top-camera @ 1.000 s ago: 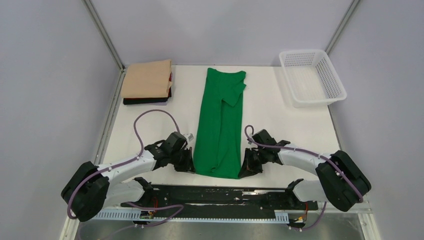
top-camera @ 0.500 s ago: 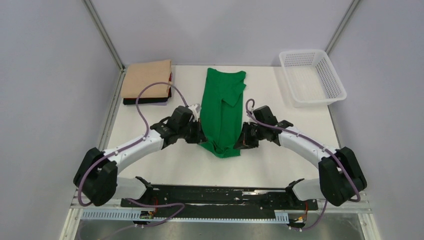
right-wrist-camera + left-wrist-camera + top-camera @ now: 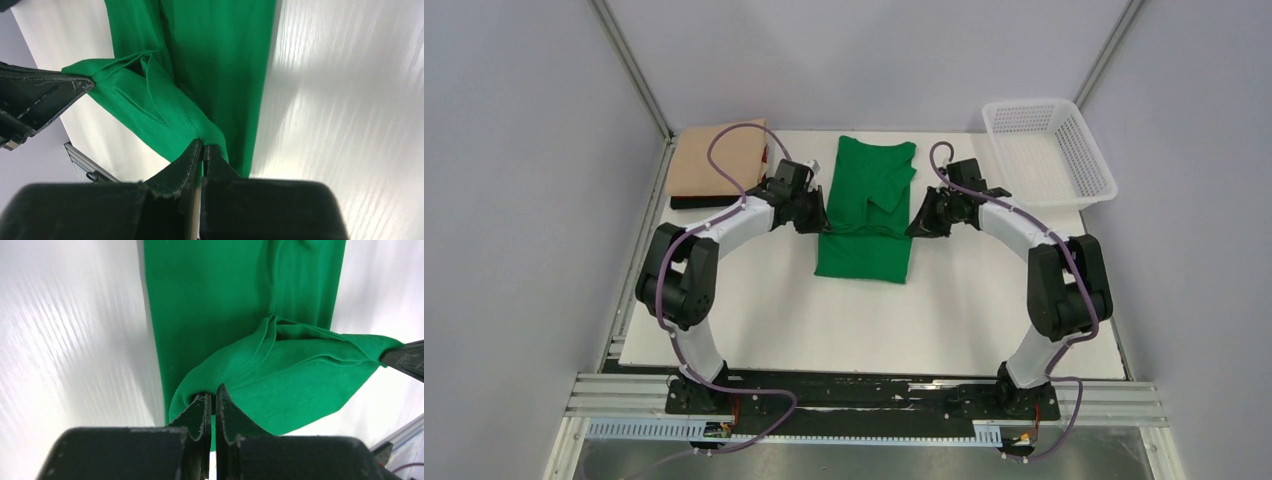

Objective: Fold and stack the t-shirts
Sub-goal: Fold the folded rectangular tshirt in 1/3 of the way, then grab one side of the 2/3 rectangular tshirt with both arms

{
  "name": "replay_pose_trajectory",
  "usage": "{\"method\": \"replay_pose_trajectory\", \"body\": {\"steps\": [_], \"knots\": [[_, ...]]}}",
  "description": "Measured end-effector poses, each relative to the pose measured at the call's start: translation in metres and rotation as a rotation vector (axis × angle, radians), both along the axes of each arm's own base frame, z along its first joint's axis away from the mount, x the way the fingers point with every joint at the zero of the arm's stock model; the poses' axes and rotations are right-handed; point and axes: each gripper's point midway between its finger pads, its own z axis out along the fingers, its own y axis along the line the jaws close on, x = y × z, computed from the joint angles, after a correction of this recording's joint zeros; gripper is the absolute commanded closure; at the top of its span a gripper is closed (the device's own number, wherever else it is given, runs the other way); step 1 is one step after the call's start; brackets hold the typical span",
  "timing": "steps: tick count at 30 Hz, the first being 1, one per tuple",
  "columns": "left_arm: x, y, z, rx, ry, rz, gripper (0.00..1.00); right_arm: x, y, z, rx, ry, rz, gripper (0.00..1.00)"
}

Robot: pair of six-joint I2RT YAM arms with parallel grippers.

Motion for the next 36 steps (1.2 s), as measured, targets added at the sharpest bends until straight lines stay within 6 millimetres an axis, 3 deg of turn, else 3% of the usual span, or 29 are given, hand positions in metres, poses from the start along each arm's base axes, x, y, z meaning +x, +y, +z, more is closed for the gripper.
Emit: {"method": "replay_pose_trajectory", "body": {"steps": [9,16,18,19,20,21,23,27,30,36], "knots": [[0.052,0.005,0.020,0.007,-0.072,0.011,1.00,0.050,-0.002,0.000,-0.004,-0.042,-0.012,1.00],[0.080,-0.002,0.005,0.031,-0.058,-0.018,0.95,0.078,-0.010,-0.009,-0.005,-0.050,-0.023,0.93],[0.087,-0.003,-0.003,0.037,-0.049,-0.022,0.85,0.088,-0.012,-0.018,-0.002,-0.045,-0.027,0.85],[0.091,-0.003,-0.008,0.040,-0.041,-0.024,0.76,0.092,-0.013,-0.022,0.000,-0.039,-0.028,0.78],[0.095,-0.003,-0.010,0.043,-0.040,-0.027,0.65,0.097,-0.015,-0.029,0.001,-0.032,-0.031,0.58],[0.099,-0.002,-0.012,0.046,-0.033,-0.024,0.39,0.101,-0.018,-0.034,0.000,-0.027,-0.033,0.40],[0.106,0.000,-0.013,0.054,-0.036,-0.027,0.06,0.107,-0.022,-0.039,0.002,-0.022,-0.040,0.23],[0.114,0.003,-0.002,0.057,-0.059,-0.018,0.00,0.113,-0.027,-0.032,0.004,-0.059,-0.029,0.00],[0.108,0.007,0.007,0.052,-0.073,-0.013,0.00,0.108,-0.028,-0.017,0.004,-0.106,-0.021,0.00],[0.053,0.026,0.027,0.043,-0.068,0.000,0.00,0.050,-0.009,0.018,0.014,-0.169,0.037,0.00]]}}
